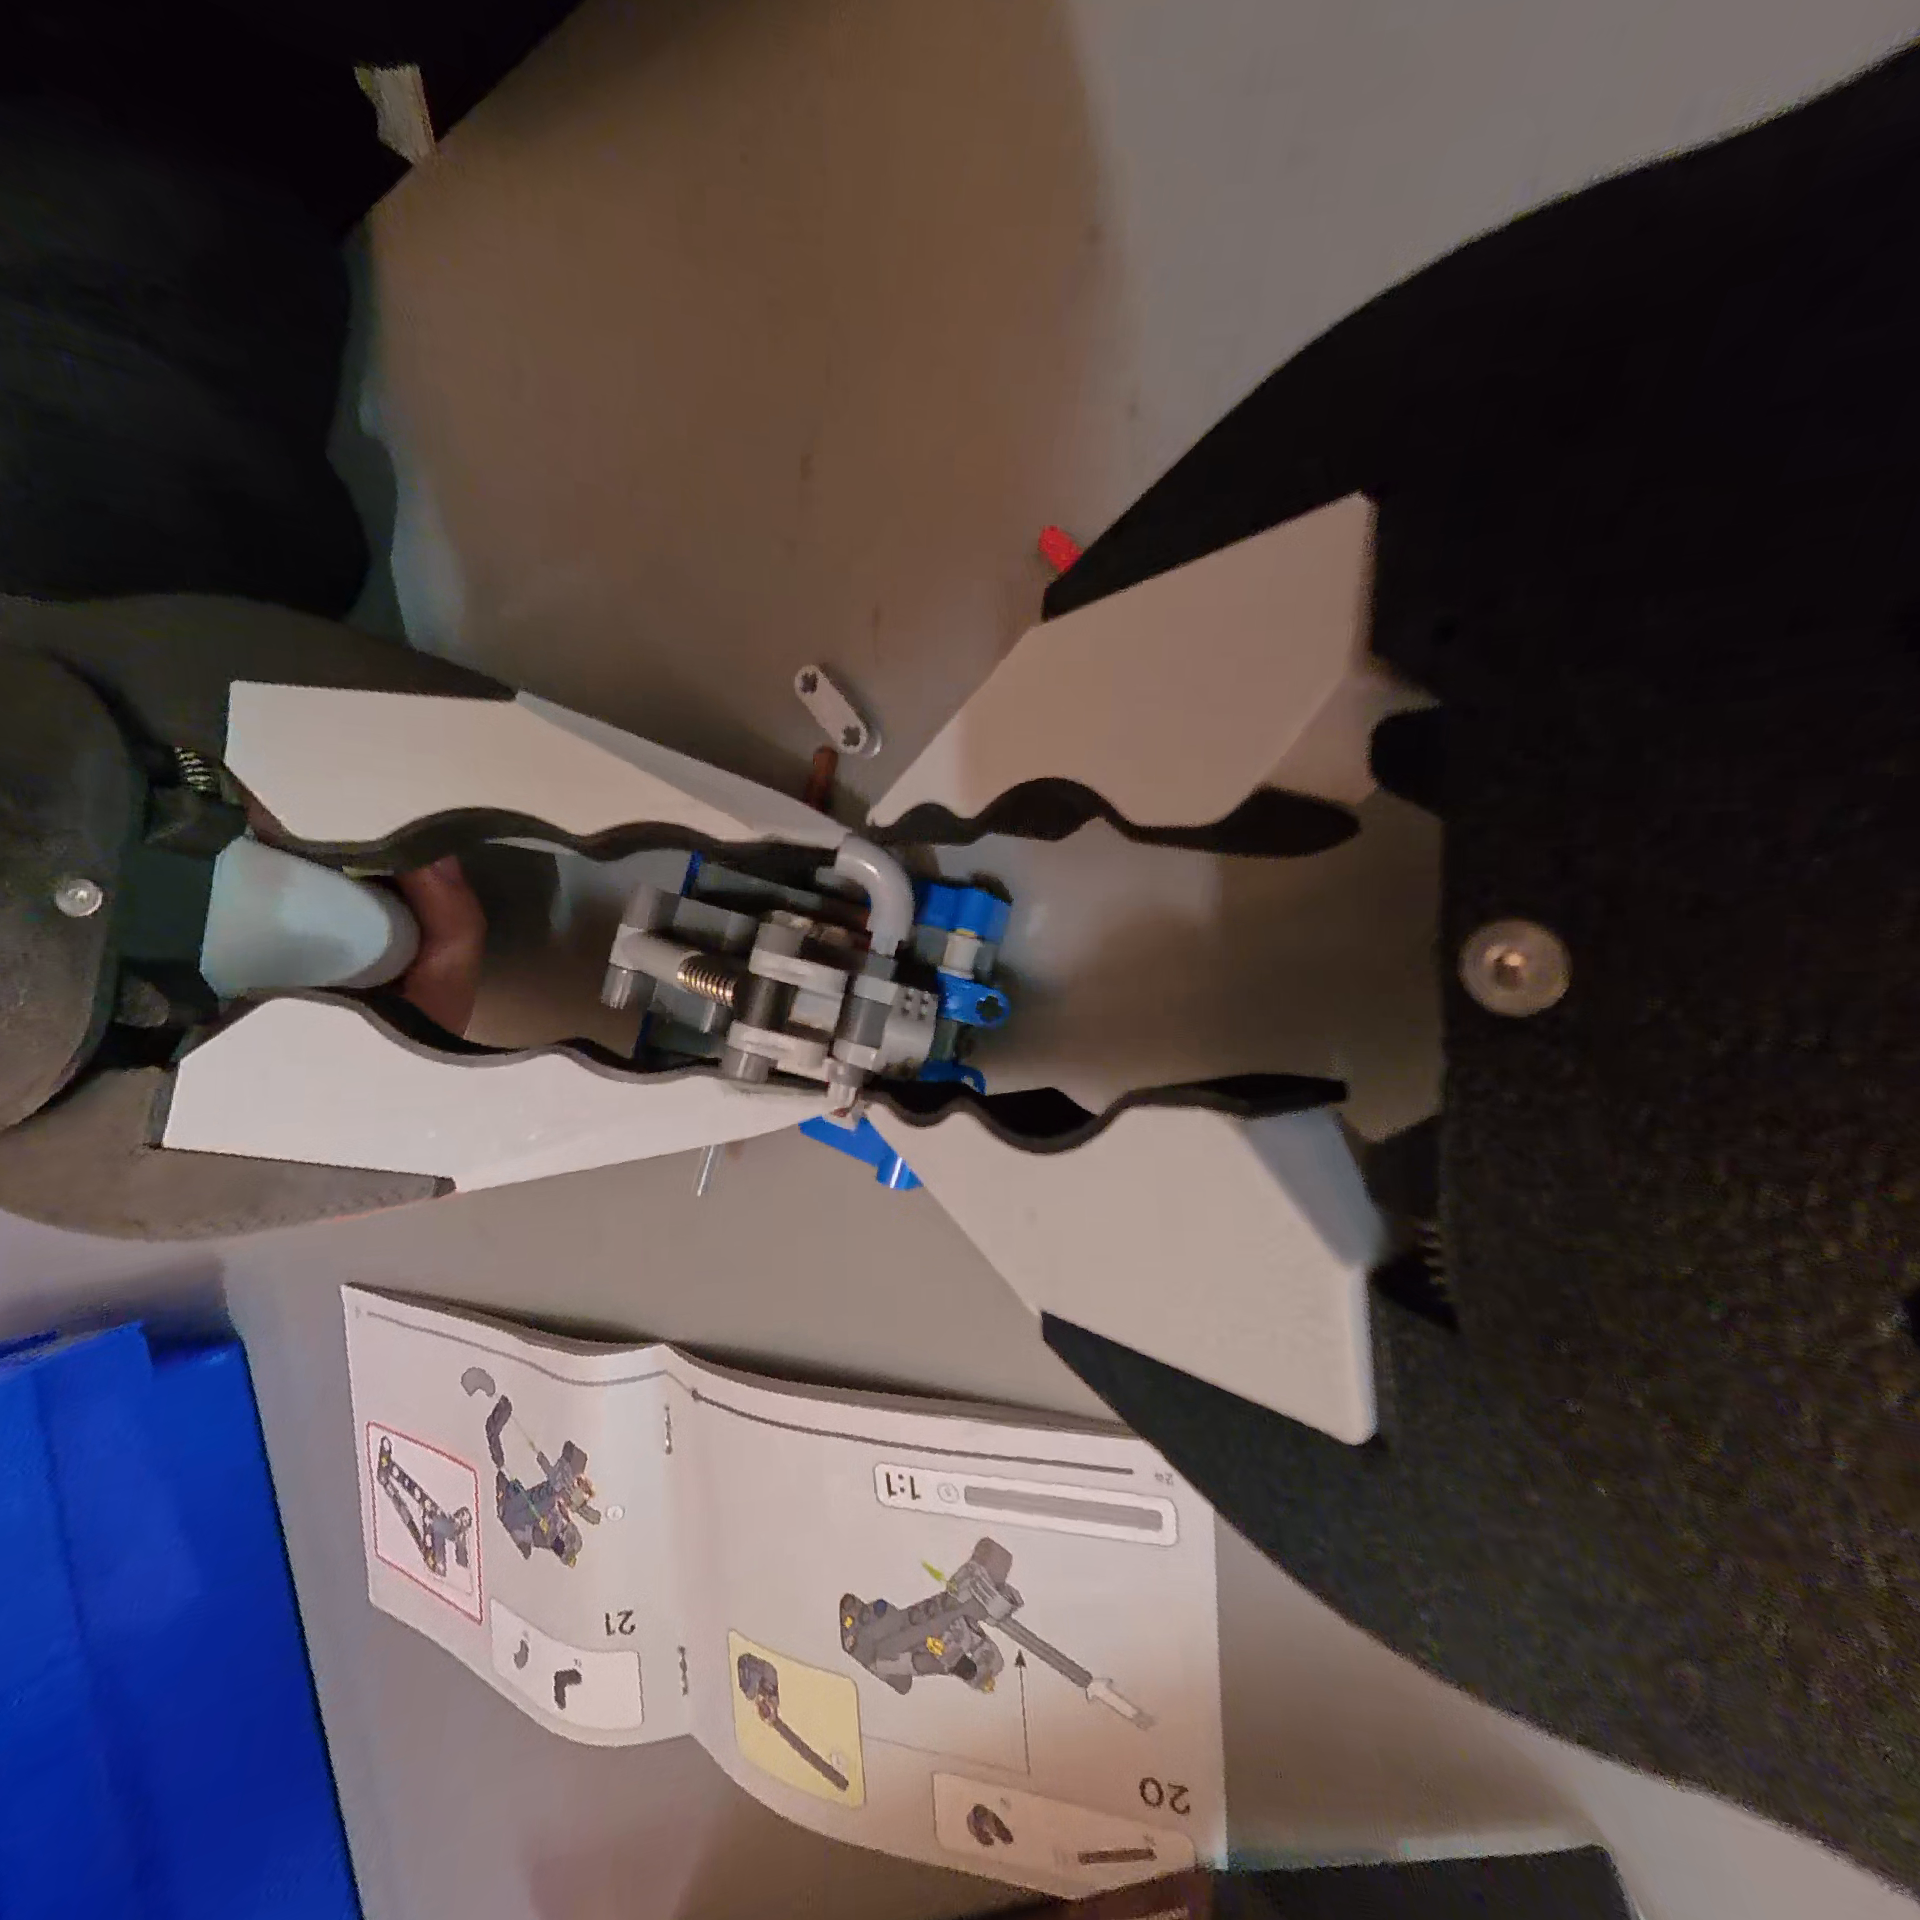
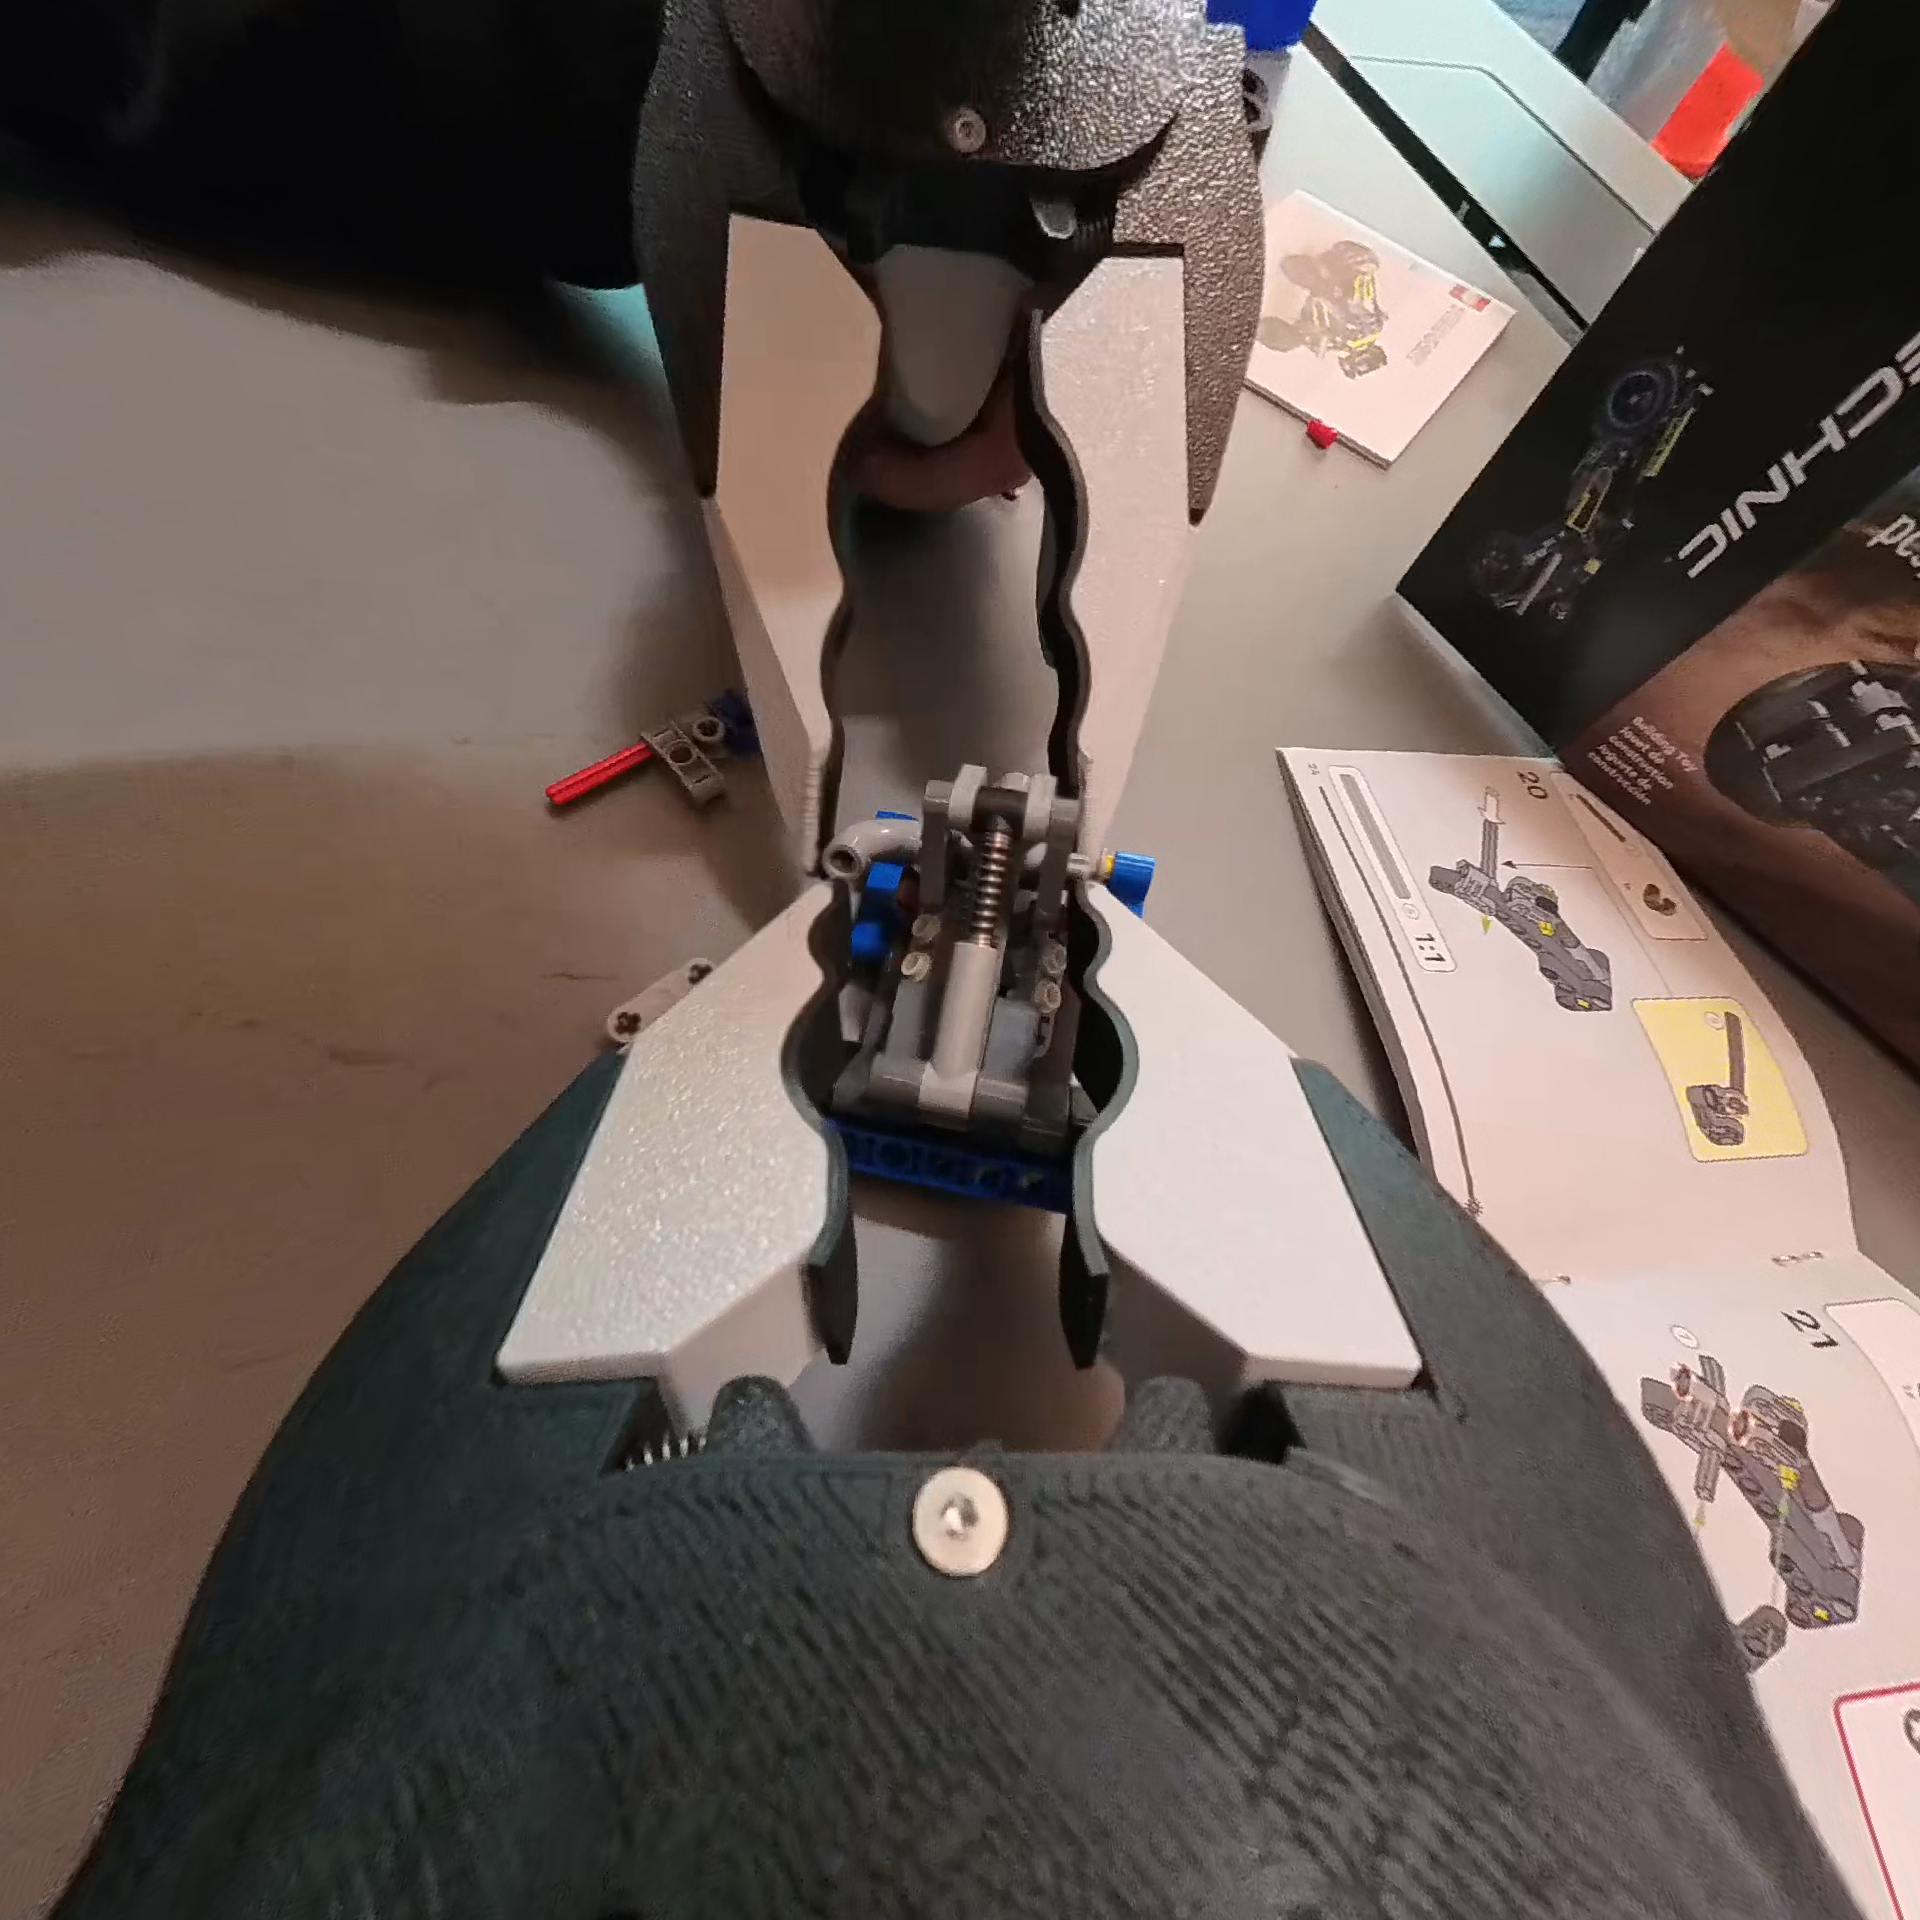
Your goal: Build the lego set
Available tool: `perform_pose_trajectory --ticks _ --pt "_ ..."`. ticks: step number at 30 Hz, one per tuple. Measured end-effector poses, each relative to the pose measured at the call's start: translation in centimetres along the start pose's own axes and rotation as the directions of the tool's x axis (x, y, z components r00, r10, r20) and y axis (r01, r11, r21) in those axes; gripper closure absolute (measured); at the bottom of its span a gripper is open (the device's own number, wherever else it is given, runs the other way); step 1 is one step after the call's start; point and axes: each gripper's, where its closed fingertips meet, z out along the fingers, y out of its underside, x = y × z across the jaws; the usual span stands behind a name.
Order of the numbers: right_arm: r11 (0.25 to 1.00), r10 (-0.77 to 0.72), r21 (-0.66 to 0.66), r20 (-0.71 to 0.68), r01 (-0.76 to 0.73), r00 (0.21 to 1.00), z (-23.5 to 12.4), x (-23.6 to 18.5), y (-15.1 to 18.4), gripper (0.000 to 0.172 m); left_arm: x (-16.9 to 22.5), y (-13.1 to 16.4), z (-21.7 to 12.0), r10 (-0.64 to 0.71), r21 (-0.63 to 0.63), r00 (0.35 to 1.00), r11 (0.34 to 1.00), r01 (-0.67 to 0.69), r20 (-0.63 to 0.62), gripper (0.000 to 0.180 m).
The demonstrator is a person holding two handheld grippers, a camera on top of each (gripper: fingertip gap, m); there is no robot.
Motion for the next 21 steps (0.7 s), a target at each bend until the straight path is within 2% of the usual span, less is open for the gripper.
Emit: perform_pose_trajectory --ticks 6,21 --pt "1.000 -0.020 -0.007 -0.017 0.020 1.000 0.13 -0.01 0.04 0.135 -0.06 0.08 0.05 -0.031 -0.006 1.000 1.000 0.031 -0.005 0.135" --pt "0.997 0.076 0.004 0.005 -0.076 0.997 -0.21 0.06 0.00 0.136 -0.21 -0.13 0.35 -0.053 -0.002 0.999 0.999 0.053 0.007 0.138"
